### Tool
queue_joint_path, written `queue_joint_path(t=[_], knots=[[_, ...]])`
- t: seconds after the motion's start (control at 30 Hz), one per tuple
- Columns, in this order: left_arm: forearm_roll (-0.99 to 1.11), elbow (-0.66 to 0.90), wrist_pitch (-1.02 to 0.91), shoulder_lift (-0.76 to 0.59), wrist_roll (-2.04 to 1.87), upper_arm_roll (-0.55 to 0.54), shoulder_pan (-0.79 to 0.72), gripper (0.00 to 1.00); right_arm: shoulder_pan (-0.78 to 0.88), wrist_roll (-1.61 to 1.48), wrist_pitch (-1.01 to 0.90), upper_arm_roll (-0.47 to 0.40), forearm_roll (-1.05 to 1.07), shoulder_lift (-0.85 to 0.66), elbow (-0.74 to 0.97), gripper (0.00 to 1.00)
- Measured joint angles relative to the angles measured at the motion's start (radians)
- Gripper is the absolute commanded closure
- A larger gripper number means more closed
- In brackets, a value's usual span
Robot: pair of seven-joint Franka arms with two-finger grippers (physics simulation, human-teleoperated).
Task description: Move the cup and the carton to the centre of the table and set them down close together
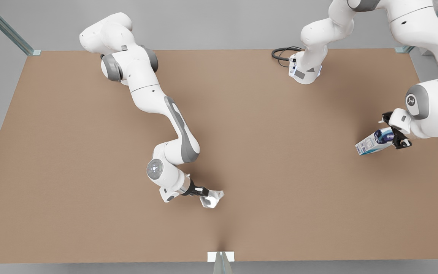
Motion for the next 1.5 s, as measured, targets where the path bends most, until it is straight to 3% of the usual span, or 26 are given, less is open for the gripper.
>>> queue_joint_path(t=[0.07,0.13,0.17,0.2,0.27,0.3,0.33,0.37,0.43,0.97,1.23,1.3,1.33,1.37,1.5], knots=[[0.014,-0.099,0.135,-0.046,0.004,0.001,0.024,0.0,-0.001,0.013,-0.065,0.003,0.027,-0.062,-0.006,0.0],[0.022,-0.127,0.18,-0.063,0.005,0.002,0.054,0.0,-0.054,0.042,-0.344,-0.011,0.028,-0.28,-0.069,0.0],[0.025,-0.133,0.193,-0.068,0.011,0.002,0.058,0.0,-0.115,0.032,-0.592,-0.025,-0.163,-0.372,-0.066,0.0],[0.027,-0.136,0.198,-0.078,0.017,0.002,0.066,0.0,-0.148,-0.049,-0.696,-0.027,-0.318,-0.434,-0.067,0.0],[0.033,-0.143,0.199,-0.078,0.074,0.001,0.092,0.0,-0.157,-0.288,-0.805,-0.028,-0.656,-0.53,-0.068,0.0],[0.037,-0.149,0.198,-0.079,0.116,0.002,0.102,0.0,-0.174,-0.337,-0.833,-0.027,-0.725,-0.565,-0.07,0.0],[0.04,-0.167,0.192,-0.083,0.131,0.001,0.114,0.0,-0.249,-0.336,-0.82,0.078,-0.818,-0.643,-0.143,0.0],[0.043,-0.199,0.194,-0.092,0.142,0.001,0.127,0.0,-0.445,-0.322,-0.776,0.331,-0.95,-0.734,-0.229,0.0],[0.048,-0.235,0.218,-0.094,0.148,0.001,0.139,0.0,-0.622,-0.219,-0.707,0.51,-0.971,-0.858,-0.397,0.0],[0.055,-0.229,0.333,-0.085,0.171,-0.001,0.158,0.0,-0.625,-0.188,-0.698,0.518,-0.969,-0.822,-0.387,0.0],[0.055,-0.343,0.489,-0.07,0.202,-0.001,0.162,0.0,-0.623,-0.188,-0.698,0.518,-0.968,-0.82,-0.387,0.0],[0.055,-0.345,0.491,-0.07,0.202,-0.001,0.155,0.08,-0.623,-0.188,-0.698,0.518,-0.968,-0.82,-0.387,0.0],[0.055,-0.345,0.491,-0.068,0.202,-0.001,0.156,0.22,-0.625,-0.188,-0.695,0.518,-0.968,-0.819,-0.387,0.0],[0.055,-0.345,0.491,-0.068,0.202,-0.001,0.158,0.47,-0.624,-0.188,-0.685,0.518,-0.968,-0.814,-0.387,0.0],[0.048,-0.344,0.501,-0.07,0.204,0.0,0.156,0.46,-0.624,-0.188,-0.684,0.518,-0.968,-0.809,-0.387,0.0]])
